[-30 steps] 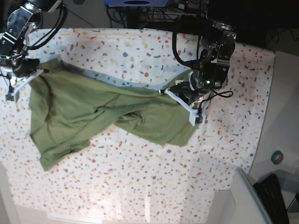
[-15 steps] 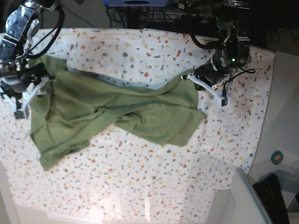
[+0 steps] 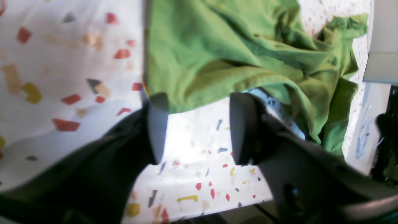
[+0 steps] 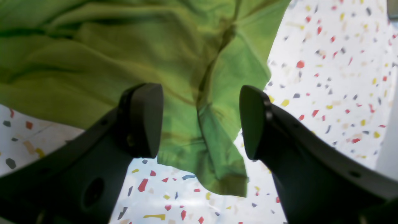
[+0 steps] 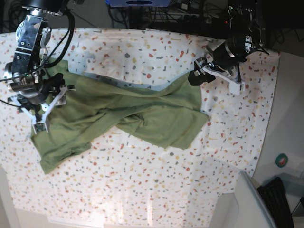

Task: Layout the t-shirt on the table in an organized manner, then fold the t-shirt properly
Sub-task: 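Release and regrasp the shirt edges with both grippers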

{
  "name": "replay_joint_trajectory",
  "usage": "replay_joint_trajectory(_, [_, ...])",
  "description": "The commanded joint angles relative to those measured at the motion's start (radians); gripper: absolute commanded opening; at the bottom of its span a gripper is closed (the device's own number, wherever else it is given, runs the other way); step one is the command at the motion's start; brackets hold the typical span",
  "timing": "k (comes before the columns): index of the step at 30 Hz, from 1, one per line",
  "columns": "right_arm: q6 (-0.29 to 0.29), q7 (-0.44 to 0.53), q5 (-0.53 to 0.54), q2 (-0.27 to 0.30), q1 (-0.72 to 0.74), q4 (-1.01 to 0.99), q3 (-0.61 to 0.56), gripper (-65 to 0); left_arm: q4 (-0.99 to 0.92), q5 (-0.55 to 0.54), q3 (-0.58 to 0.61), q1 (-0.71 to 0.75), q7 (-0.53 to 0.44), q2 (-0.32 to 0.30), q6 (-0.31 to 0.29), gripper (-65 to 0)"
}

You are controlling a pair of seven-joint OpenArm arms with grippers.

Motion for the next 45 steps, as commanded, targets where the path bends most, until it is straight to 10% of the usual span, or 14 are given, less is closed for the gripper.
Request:
replay_joint_trajectory(1, [-0.006, 0.018, 0.001, 0.006, 0.019, 0.006, 0.002, -28.2, 0.011, -0.029, -0.007, -0.002, -0.010, -0.006, -0.008, -31.4])
replay_joint_trajectory(18, [-0.018, 0.019, -0.001, 0.007, 0.129, -0.092, 0.004, -28.2, -0.083, -0.046, -0.114, 0.009, -0.004, 0.010, -0.008, -30.1])
replay_joint_trajectory(28, [-0.273, 0.081, -0.001, 0.046, 0.256, -0.370, -0.002, -28.2, -0.138, -0.033, -0.065, 0.005, -0.009, 0.010, -0.008, -29.6])
replay_joint_trajectory(45, [-0.282, 0.147, -0.001, 0.092, 0.283, -0.560, 0.005, -28.2, -0.137, -0.033, -0.068, 0.003, -0.009, -0.013, -0.008, -29.6])
